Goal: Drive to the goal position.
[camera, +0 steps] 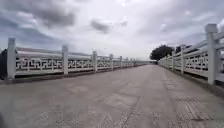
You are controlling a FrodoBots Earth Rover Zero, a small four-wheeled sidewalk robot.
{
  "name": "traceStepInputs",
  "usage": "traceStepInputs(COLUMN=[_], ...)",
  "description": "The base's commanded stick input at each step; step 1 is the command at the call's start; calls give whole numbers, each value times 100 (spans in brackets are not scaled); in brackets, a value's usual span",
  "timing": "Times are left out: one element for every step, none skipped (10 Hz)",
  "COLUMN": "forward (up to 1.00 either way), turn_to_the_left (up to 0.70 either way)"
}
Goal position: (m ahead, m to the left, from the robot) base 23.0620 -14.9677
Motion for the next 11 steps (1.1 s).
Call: traceStepInputs(forward=[70, 70, 70, 70, 70, 70, 70, 70, 70, 70, 70], turn_to_the_left=[-14, -14, -14, -1, 0, 0, 0, 0, 0, 0, 0])
